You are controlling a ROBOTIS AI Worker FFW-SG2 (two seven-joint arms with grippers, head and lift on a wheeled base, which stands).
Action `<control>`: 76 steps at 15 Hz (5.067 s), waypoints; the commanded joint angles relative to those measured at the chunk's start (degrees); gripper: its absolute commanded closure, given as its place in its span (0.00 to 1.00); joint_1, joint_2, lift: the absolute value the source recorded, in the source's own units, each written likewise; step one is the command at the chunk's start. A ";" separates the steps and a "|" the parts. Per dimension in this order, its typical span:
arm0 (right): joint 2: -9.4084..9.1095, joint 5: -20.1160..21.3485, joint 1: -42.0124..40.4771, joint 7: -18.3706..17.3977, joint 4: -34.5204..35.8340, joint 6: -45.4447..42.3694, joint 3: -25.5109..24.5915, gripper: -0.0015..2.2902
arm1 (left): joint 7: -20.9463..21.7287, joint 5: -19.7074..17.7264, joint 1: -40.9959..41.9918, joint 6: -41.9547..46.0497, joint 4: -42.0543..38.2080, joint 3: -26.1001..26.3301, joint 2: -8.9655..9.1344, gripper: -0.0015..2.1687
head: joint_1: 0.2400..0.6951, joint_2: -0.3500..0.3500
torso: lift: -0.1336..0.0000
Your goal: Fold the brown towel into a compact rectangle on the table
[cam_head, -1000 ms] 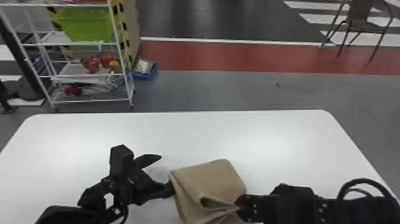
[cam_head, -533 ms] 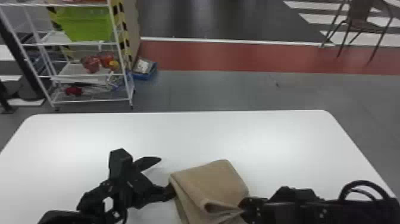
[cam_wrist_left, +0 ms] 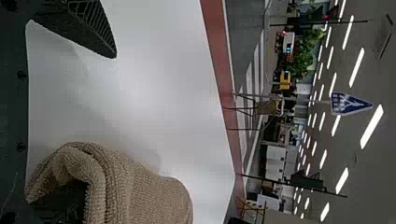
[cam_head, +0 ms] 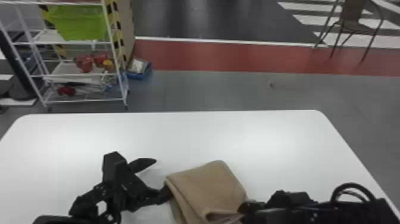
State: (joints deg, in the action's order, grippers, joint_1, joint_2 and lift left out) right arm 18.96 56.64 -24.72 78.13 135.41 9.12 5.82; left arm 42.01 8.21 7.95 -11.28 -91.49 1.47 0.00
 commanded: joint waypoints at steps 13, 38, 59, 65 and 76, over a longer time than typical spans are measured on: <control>0.11 3.83 -2.00 0.19 -0.94 3.67 1.65 0.57 | 0.09 0.75 0.31 0.24 -0.27 0.82 0.15 0.01 | 1.00 0.33 | 0.09; -6.21 -14.01 3.09 0.19 -5.07 23.18 6.22 0.99 | 0.62 1.19 2.07 0.42 -1.68 1.78 0.15 0.01 | 1.00 0.43 | 0.09; -8.50 -25.35 3.36 0.19 -6.03 26.70 -0.37 0.99 | 12.05 17.36 0.58 0.07 -6.69 1.70 0.15 0.02 | 1.00 0.46 | 0.09; -12.19 -27.72 9.42 0.19 -10.87 27.22 -4.76 0.99 | 11.96 17.45 0.67 0.07 -6.69 2.57 0.15 0.02 | 1.00 0.41 | 0.09; -13.95 -30.36 16.28 0.19 -21.06 26.87 -8.81 0.99 | 12.75 17.89 1.46 1.12 -7.13 3.01 0.15 0.02 | 1.00 0.35 | 0.09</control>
State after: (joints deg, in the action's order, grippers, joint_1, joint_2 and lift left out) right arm 5.97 27.47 -8.85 78.13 114.44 35.88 -1.86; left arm 54.74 26.03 9.31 -10.40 -98.61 4.41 0.00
